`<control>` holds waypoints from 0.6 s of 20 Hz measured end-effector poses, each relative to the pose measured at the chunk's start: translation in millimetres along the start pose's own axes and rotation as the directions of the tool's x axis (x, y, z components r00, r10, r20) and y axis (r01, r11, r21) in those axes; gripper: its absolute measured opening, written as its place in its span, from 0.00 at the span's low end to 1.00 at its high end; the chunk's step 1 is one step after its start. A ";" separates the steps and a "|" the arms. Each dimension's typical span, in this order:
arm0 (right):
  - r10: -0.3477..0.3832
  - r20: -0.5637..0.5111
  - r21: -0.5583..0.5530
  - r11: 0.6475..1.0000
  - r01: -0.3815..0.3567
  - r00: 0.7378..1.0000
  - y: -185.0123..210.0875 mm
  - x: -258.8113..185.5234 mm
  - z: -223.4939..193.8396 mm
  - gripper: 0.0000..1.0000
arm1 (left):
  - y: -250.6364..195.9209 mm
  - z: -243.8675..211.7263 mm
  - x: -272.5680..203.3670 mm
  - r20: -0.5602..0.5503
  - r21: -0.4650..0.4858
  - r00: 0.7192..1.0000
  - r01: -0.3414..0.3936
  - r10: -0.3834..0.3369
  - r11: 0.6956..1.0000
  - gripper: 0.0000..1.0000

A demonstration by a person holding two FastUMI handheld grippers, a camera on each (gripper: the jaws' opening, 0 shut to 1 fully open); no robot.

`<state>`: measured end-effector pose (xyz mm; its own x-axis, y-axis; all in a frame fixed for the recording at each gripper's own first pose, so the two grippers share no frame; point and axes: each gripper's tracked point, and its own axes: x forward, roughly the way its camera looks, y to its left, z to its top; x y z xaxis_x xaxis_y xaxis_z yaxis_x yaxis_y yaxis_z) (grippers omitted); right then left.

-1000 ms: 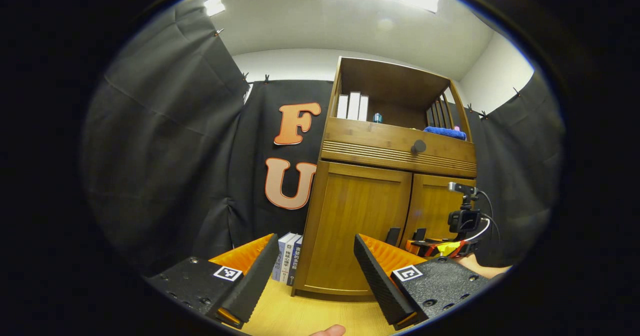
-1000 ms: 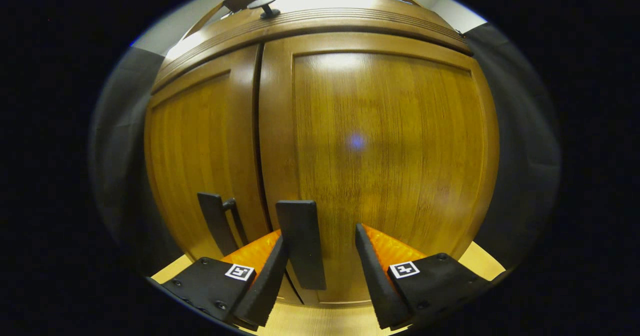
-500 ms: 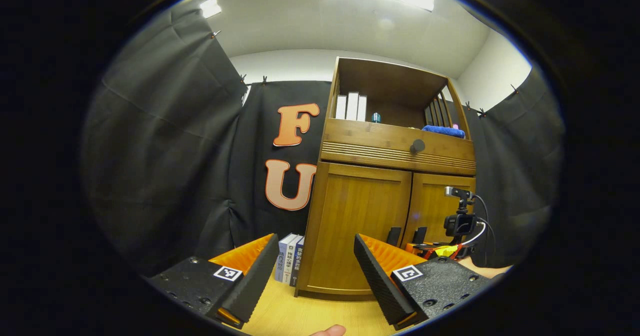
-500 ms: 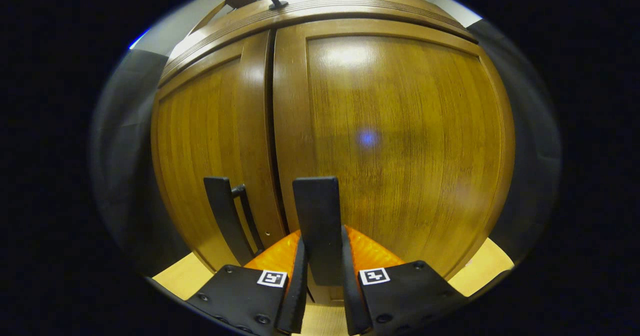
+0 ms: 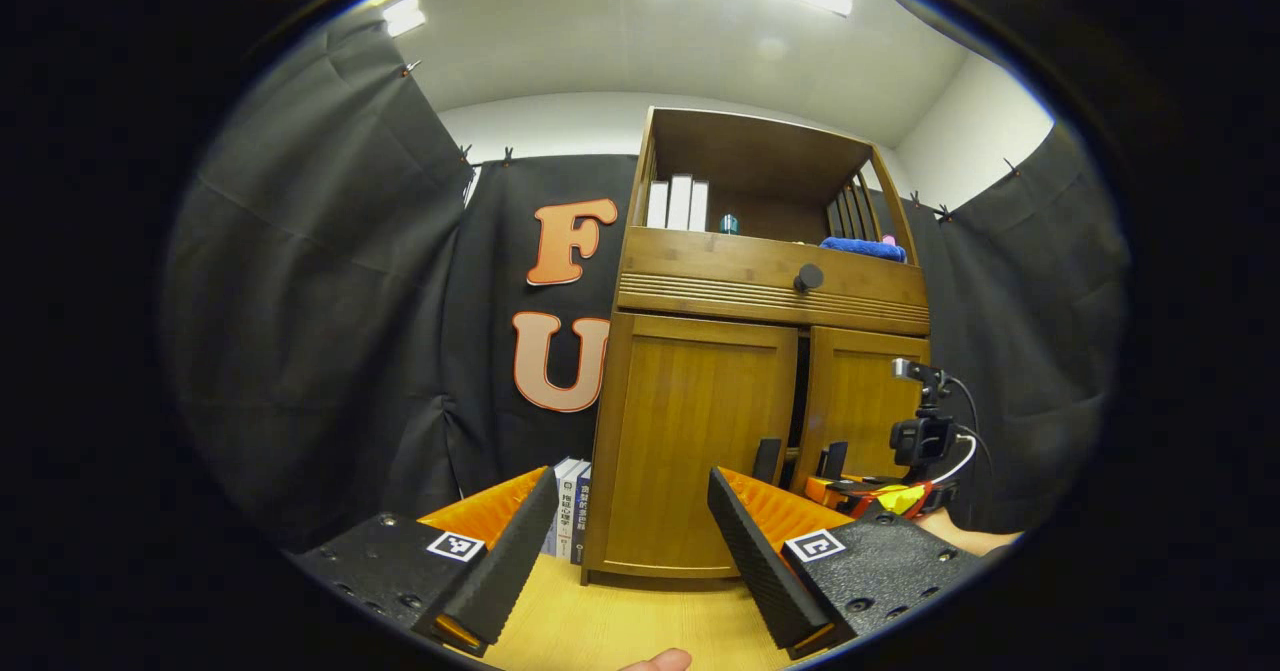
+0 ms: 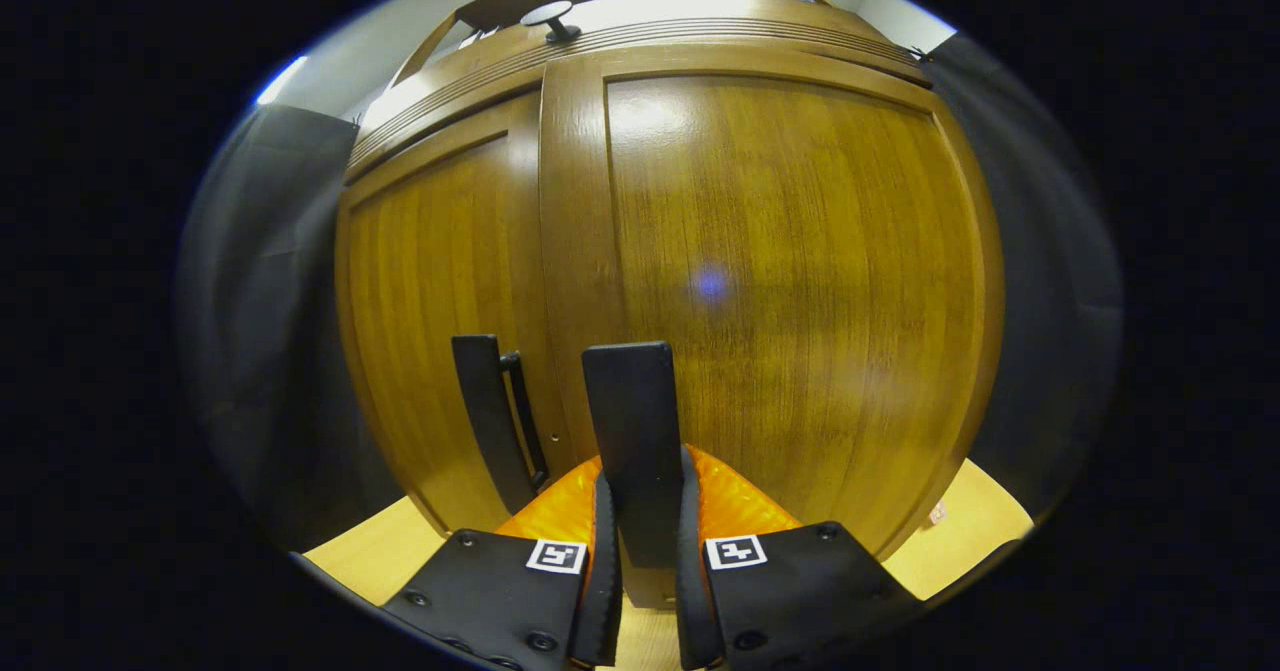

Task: Open the right door of the double-door shoe cabinet with the right hand, and open the left door with the left hand.

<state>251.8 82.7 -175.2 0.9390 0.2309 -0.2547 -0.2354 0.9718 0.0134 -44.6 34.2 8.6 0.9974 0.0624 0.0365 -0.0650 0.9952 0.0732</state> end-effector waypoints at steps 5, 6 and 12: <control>0.011 -0.002 0.007 1.000 -0.011 1.000 -1.8 -19.4 4.0 0.35 | -9.2 -5.2 4.6 -0.009 -0.018 1.000 0.022 -0.022 1.000 0.94; 0.009 0.000 0.009 1.000 -0.009 1.000 -2.2 -23.0 2.6 0.30 | -12.3 -6.2 5.4 -0.012 -0.026 1.000 0.029 -0.029 0.999 0.95; 0.014 -0.001 -0.015 1.000 -0.014 1.000 -14.7 -64.5 -3.4 0.30 | -29.7 -17.1 13.5 -0.032 -0.063 0.997 0.068 -0.070 0.996 0.91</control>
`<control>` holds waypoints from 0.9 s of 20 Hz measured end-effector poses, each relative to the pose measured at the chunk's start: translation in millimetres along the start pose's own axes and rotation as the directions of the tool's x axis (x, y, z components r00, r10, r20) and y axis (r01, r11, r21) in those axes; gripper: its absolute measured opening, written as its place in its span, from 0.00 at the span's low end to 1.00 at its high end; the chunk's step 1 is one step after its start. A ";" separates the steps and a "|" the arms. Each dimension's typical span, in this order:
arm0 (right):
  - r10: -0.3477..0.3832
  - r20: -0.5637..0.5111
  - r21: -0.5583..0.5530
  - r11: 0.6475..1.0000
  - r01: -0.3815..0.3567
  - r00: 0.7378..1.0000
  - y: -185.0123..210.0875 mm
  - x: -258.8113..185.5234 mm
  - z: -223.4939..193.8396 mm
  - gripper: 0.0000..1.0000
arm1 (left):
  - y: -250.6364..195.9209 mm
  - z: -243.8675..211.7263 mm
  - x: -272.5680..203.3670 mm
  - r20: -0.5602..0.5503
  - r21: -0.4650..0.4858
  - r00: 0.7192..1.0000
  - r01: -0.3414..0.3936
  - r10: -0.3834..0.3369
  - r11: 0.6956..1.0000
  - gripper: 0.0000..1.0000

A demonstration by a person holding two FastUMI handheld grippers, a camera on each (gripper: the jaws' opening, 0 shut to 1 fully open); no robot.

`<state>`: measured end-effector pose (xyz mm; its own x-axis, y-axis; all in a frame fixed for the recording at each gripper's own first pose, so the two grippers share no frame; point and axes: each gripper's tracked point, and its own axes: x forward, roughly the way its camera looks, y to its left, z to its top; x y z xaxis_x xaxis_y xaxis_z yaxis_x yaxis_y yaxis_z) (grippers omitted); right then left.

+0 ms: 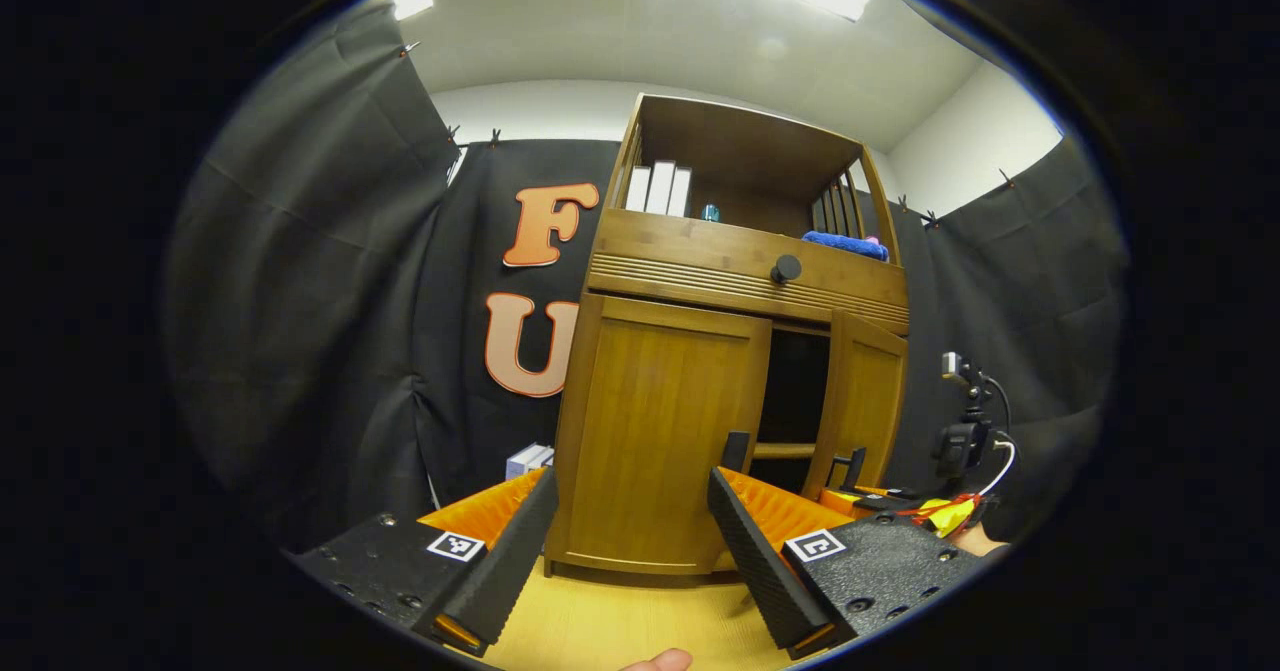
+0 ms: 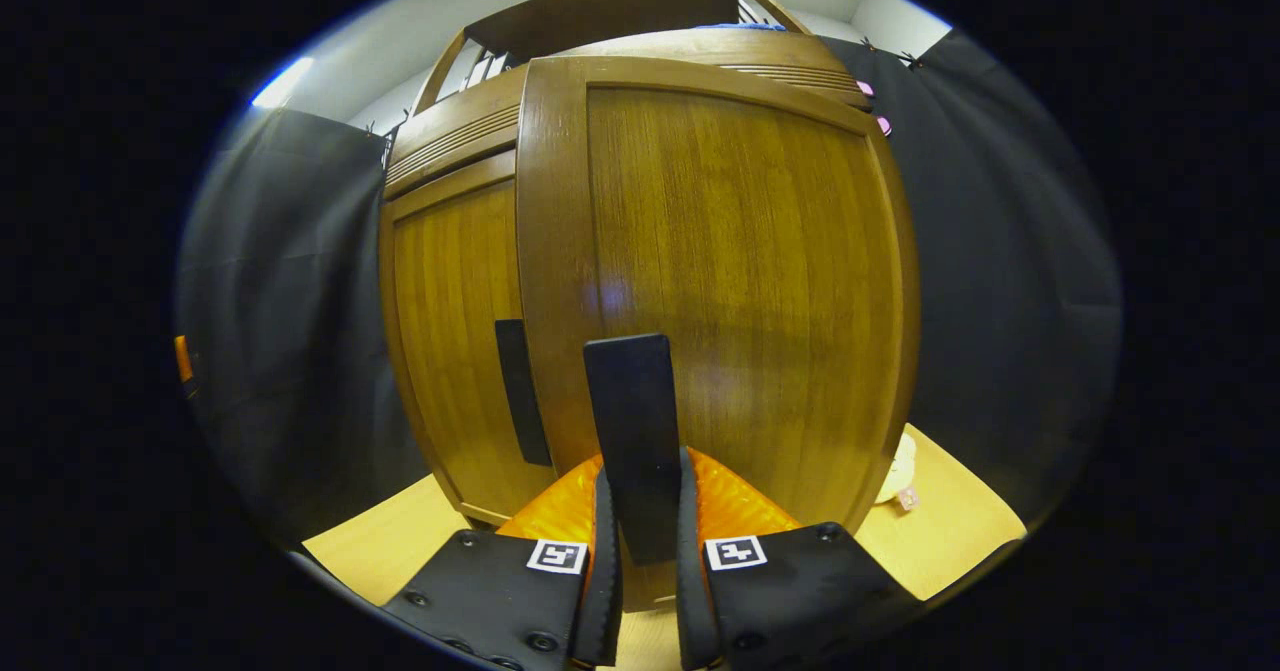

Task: Open the right door of the double-door shoe cabinet with the right hand, and open the left door with the left hand.

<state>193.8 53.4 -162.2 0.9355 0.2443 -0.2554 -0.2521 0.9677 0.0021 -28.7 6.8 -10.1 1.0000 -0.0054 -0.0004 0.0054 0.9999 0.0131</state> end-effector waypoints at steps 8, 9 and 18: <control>-0.055 0.018 -0.010 0.998 0.055 0.998 -29.1 -47.5 -0.7 0.30 | -15.2 -16.1 10.6 -0.024 0.014 0.999 0.027 -0.026 1.000 0.91; -0.064 0.020 -0.007 0.998 0.064 0.998 -33.7 -54.4 -0.5 0.30 | -17.6 -17.7 11.2 -0.028 0.009 0.999 0.034 -0.033 0.999 0.91; -0.141 0.020 0.017 0.990 0.141 0.990 -61.5 -83.3 -6.2 0.34 | -32.9 -21.9 12.4 -0.030 -0.004 0.997 0.069 -0.069 0.998 0.91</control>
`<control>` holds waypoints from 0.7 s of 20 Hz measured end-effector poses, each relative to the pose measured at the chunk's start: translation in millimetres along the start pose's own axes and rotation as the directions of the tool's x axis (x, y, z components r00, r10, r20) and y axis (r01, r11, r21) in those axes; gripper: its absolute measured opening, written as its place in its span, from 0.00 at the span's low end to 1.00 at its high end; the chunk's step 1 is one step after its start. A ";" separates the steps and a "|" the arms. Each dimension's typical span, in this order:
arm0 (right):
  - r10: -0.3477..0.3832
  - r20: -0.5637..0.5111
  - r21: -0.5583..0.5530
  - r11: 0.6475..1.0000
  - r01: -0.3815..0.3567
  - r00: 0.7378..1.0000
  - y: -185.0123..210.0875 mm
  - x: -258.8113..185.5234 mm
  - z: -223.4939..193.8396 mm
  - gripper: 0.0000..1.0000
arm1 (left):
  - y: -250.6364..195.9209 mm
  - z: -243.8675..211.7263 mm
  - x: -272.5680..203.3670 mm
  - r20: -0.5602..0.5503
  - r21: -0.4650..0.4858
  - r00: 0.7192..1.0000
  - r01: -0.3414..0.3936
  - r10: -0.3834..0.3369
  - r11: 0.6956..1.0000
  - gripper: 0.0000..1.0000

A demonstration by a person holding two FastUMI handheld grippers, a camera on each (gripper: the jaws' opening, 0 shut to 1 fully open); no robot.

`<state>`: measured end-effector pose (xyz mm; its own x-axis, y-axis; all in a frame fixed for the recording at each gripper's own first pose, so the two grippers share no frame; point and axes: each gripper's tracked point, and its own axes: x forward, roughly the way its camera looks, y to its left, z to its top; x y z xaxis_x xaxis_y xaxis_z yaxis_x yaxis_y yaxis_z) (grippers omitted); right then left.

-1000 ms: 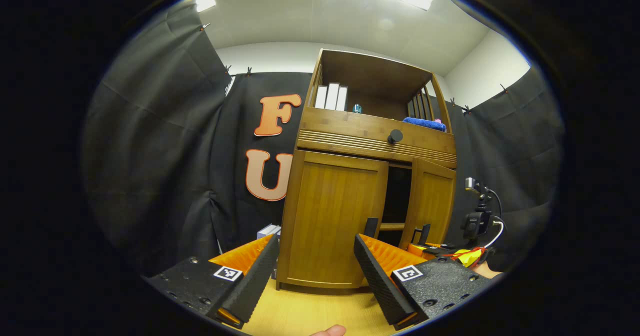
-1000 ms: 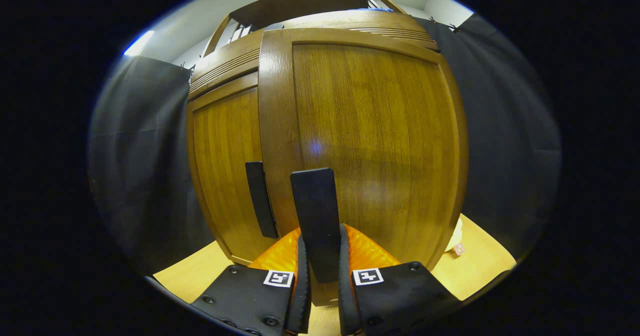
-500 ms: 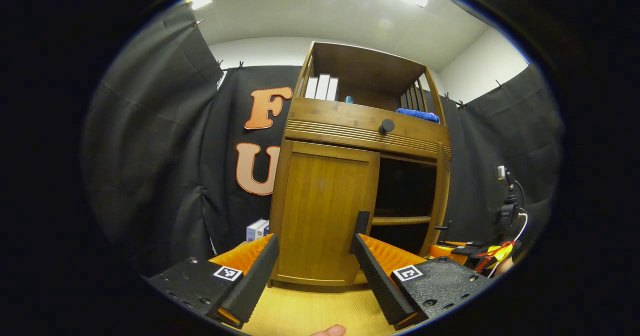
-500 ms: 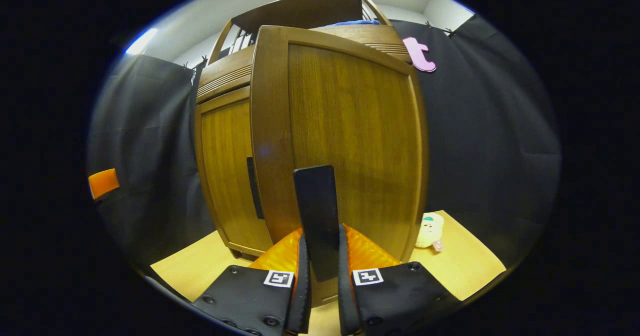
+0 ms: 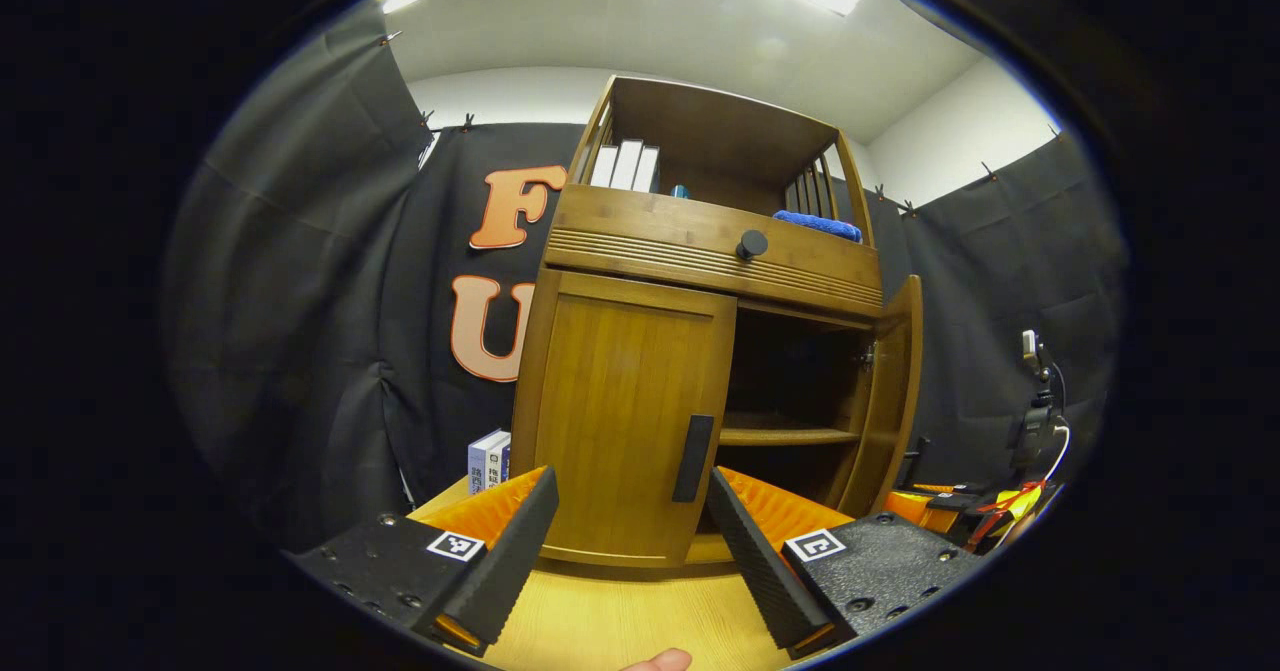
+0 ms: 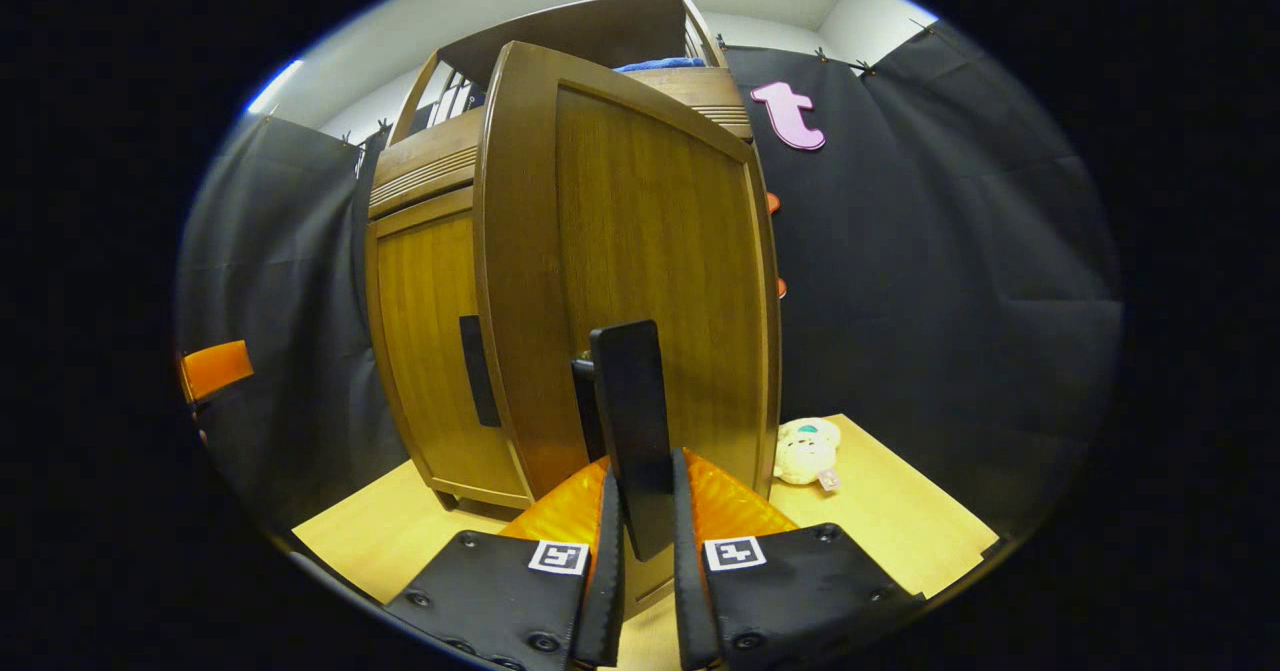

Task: Open the right door of the double-door shoe cabinet with the right hand, and open the left door with the left hand.

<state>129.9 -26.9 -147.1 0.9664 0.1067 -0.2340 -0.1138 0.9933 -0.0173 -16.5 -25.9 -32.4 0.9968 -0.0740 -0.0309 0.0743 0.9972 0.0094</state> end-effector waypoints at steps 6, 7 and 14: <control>-0.054 -0.009 0.033 0.998 0.054 0.998 -26.9 -14.7 -7.8 0.29 | 6.0 -3.6 -4.1 -0.006 -0.005 1.000 -0.016 0.016 1.000 0.94; -0.062 -0.010 0.035 0.997 0.062 0.998 -31.1 -18.9 -10.7 0.29 | 7.6 -3.6 -5.2 -0.005 -0.001 1.000 -0.020 0.020 1.000 0.94; -0.164 0.005 0.032 0.986 0.164 0.986 -69.9 -37.4 -11.7 0.28 | 6.2 -8.4 -4.1 -0.017 -0.006 1.000 -0.013 0.013 1.000 0.91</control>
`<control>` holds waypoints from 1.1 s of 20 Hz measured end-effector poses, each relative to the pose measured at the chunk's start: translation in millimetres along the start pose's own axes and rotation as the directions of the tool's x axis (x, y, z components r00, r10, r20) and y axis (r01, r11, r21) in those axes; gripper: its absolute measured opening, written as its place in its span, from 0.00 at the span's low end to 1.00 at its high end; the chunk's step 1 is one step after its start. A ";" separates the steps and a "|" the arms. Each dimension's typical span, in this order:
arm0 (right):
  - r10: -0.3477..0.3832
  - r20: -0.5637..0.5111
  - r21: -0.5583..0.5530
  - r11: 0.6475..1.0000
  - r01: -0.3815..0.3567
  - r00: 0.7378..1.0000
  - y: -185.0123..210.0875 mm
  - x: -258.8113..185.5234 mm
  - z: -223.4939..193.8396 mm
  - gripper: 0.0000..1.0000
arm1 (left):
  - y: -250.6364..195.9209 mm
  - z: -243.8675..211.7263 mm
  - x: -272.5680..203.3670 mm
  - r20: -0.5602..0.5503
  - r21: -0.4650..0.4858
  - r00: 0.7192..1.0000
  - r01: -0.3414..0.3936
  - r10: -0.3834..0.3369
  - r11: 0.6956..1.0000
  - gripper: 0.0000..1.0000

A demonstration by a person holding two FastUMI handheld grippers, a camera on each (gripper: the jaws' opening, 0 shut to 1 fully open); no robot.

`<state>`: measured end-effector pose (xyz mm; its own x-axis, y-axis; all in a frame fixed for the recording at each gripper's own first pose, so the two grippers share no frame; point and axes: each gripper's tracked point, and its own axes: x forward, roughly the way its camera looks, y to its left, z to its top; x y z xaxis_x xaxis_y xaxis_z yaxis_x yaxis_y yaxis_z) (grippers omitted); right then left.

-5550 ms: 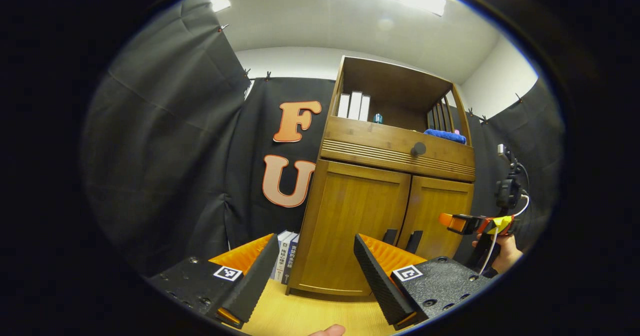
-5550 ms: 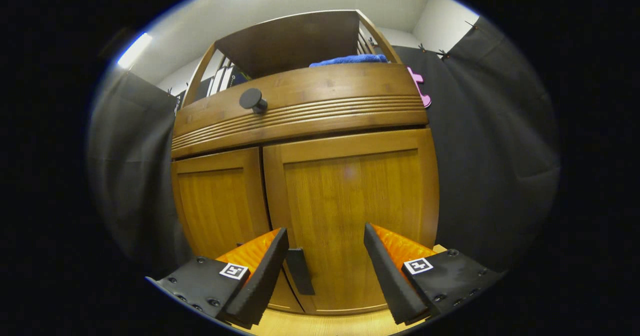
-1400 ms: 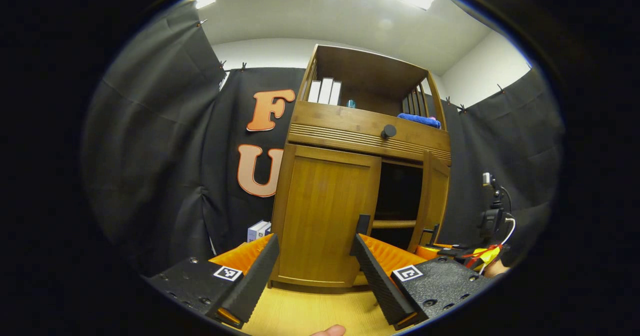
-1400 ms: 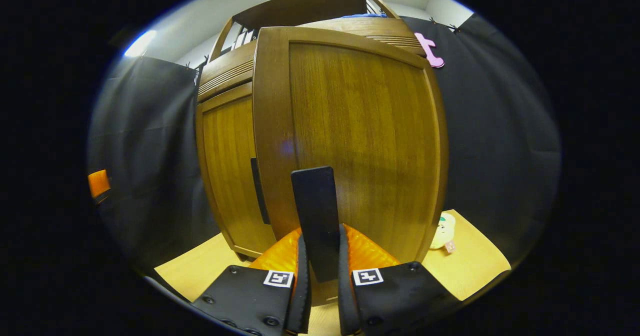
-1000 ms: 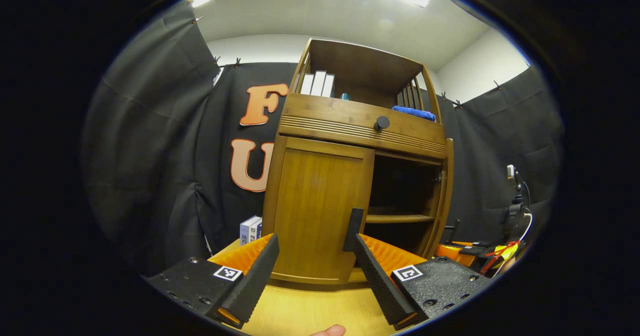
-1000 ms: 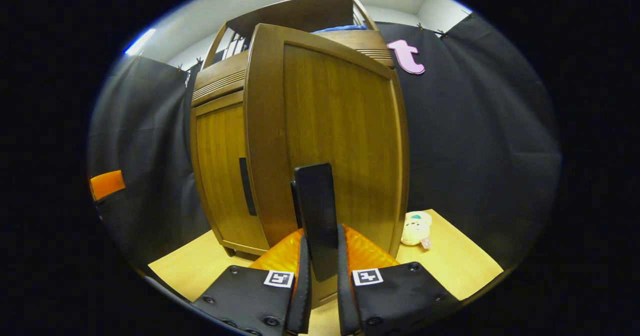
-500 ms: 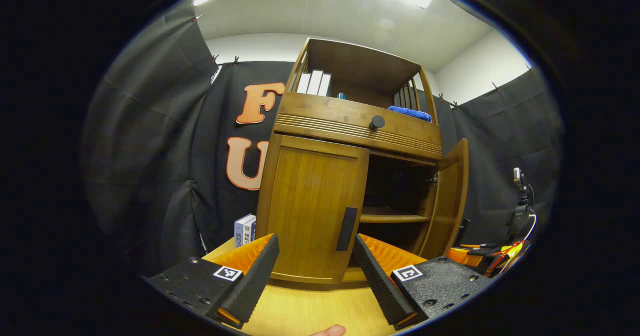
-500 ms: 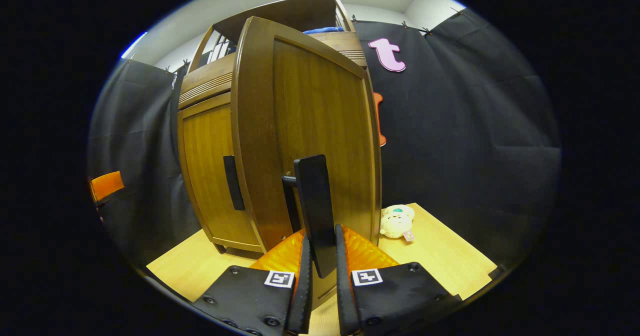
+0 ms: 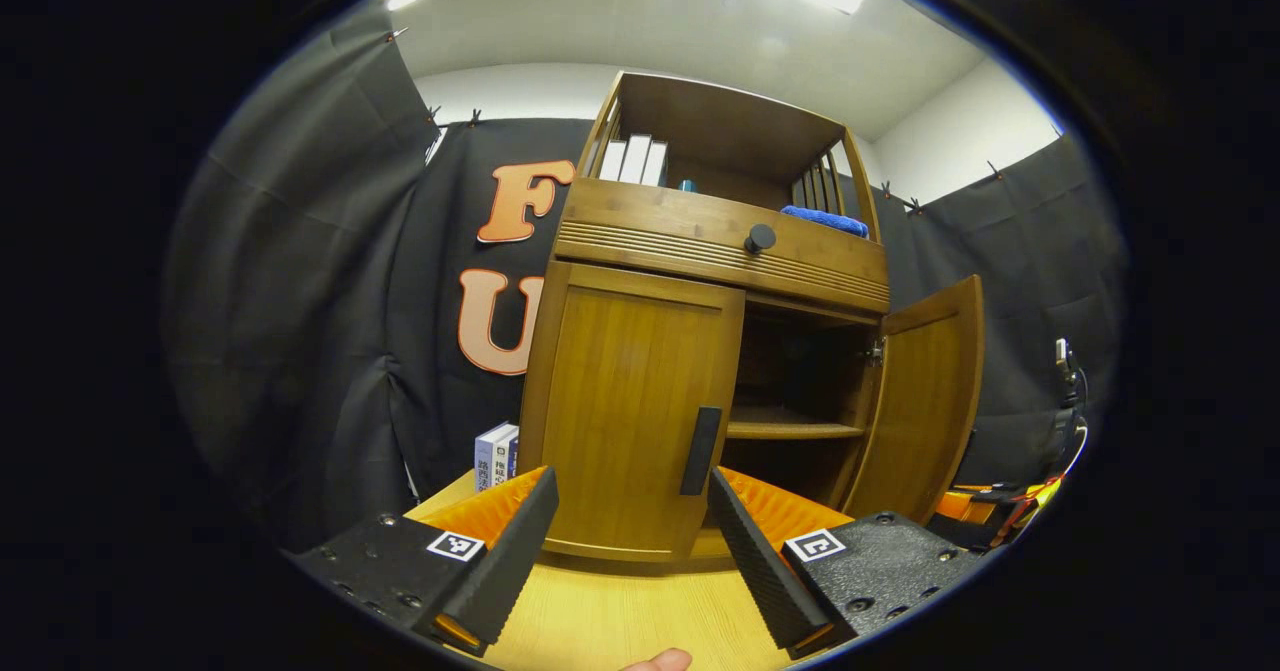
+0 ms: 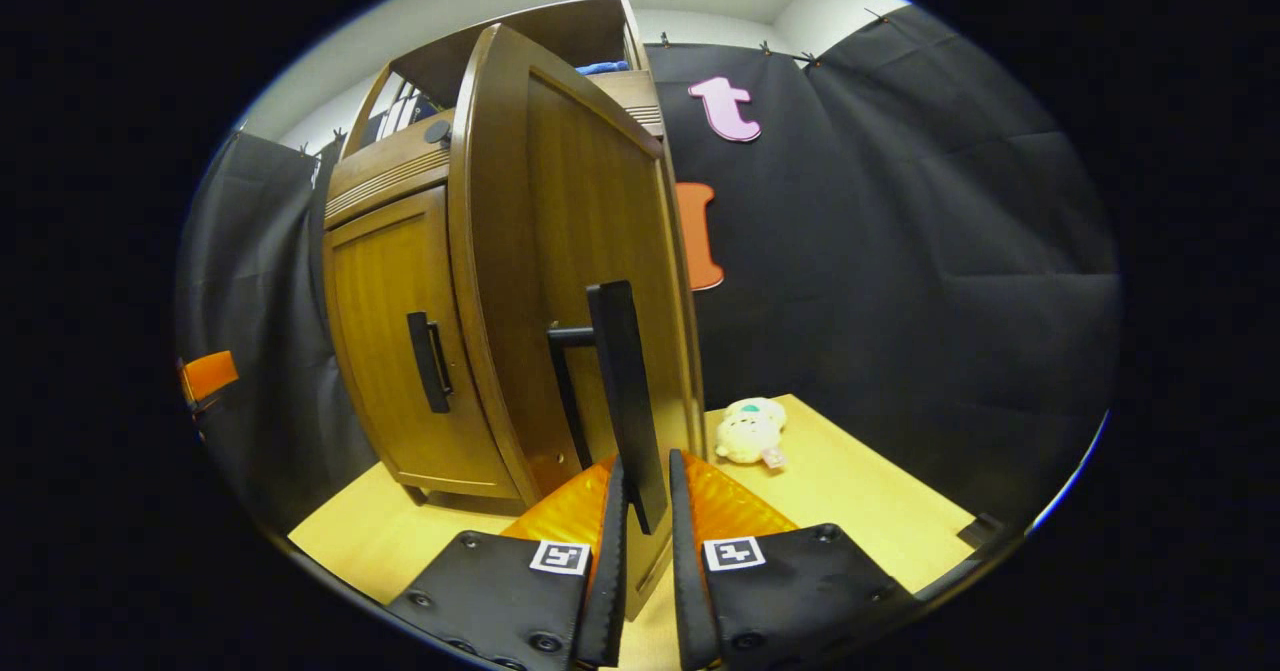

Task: Open the right door of the double-door shoe cabinet with the right hand, and open the left door with the left hand.

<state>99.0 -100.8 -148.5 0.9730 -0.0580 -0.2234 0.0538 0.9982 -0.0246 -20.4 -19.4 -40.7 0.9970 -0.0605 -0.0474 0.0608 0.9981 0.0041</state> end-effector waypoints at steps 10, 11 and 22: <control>-0.027 -0.025 -0.031 0.999 0.026 0.999 -53.7 -0.8 7.0 0.08 | 3.2 -6.9 -6.5 -0.011 -0.013 1.000 -0.002 0.002 1.000 0.94; -0.026 -0.033 -0.024 0.999 0.025 0.999 -57.8 -2.3 5.8 0.09 | 5.3 -7.8 -8.2 -0.015 -0.014 1.000 -0.008 0.007 1.000 0.94; -0.185 -0.012 0.034 0.982 0.185 0.983 -119.0 -57.3 8.9 0.08 | 12.1 -19.9 -3.5 -0.049 -0.031 0.999 -0.022 0.021 0.999 0.94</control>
<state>38.8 -216.1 -124.1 0.9436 -0.2417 -0.2262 0.2406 0.9701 -0.0327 -24.0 -6.9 -60.4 0.9946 -0.0394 -0.0961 0.0370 0.9990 -0.0263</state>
